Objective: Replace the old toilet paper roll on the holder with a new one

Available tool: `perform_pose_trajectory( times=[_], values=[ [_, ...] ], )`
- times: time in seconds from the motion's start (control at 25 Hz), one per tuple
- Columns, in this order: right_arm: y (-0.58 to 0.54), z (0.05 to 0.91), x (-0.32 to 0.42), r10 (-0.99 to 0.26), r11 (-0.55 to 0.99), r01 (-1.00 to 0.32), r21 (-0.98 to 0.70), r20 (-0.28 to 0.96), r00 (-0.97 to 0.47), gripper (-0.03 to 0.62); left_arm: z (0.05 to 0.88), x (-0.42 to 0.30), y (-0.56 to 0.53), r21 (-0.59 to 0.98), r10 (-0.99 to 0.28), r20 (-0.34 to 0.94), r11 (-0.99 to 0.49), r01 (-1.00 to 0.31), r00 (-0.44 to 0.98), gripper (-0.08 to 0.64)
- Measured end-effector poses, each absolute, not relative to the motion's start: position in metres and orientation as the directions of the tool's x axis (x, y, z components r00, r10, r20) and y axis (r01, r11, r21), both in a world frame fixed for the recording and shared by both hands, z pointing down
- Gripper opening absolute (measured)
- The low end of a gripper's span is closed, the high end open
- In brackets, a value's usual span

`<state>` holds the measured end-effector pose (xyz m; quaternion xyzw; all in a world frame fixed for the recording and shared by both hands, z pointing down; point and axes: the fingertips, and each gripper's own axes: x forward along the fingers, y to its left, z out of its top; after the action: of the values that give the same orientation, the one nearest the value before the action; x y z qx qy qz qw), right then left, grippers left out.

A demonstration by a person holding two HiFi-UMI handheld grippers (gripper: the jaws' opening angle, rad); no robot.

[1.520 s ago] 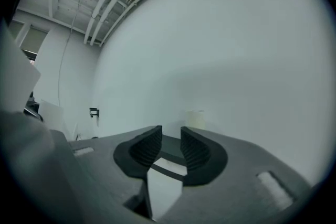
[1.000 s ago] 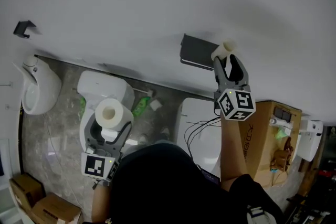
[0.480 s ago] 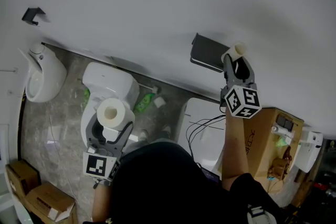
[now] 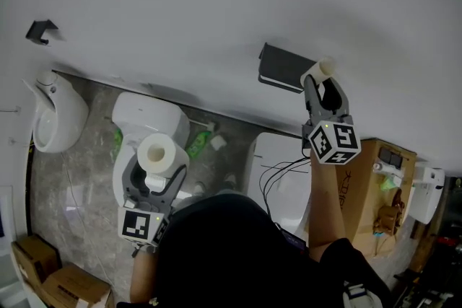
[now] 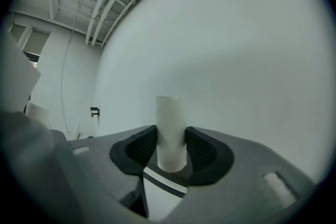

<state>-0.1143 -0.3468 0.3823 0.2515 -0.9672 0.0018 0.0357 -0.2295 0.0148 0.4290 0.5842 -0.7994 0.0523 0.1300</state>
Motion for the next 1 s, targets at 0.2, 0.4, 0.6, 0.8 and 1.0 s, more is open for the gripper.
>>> perform_pose_trajectory(
  times=[0.2, 0.4, 0.6, 0.8, 1.0],
  values=[
    [-0.315, 0.38, -0.097, -0.496, 0.868, -0.497, -0.001, 0.076, -0.865, 0.173, 0.433, -0.237, 0.019, 0.037, -0.944, 0.231, 0.249, -0.968, -0.234, 0.407],
    [-0.281, 0.389, -0.075, -0.507, 0.86, -0.51, -0.01, 0.099, -0.856, 0.173, 0.43, -0.235, 0.014, 0.045, -0.964, 0.204, 0.186, -0.981, -0.174, 0.407],
    [-0.251, 0.397, -0.05, -0.529, 0.844, -0.535, -0.024, 0.119, -0.84, 0.173, 0.434, -0.232, 0.005, 0.05, -0.972, 0.208, 0.119, -0.992, -0.106, 0.407],
    [-0.219, 0.411, -0.024, -0.554, 0.826, -0.563, -0.031, 0.14, -0.821, 0.173, 0.431, -0.21, -0.009, 0.083, -0.98, 0.2, 0.018, -0.996, -0.001, 0.407],
    [-0.193, 0.425, -0.005, -0.571, 0.809, -0.585, -0.047, 0.166, -0.804, 0.173, 0.429, -0.197, -0.019, 0.1, -0.976, 0.208, -0.05, -0.994, 0.07, 0.407]
  ],
)
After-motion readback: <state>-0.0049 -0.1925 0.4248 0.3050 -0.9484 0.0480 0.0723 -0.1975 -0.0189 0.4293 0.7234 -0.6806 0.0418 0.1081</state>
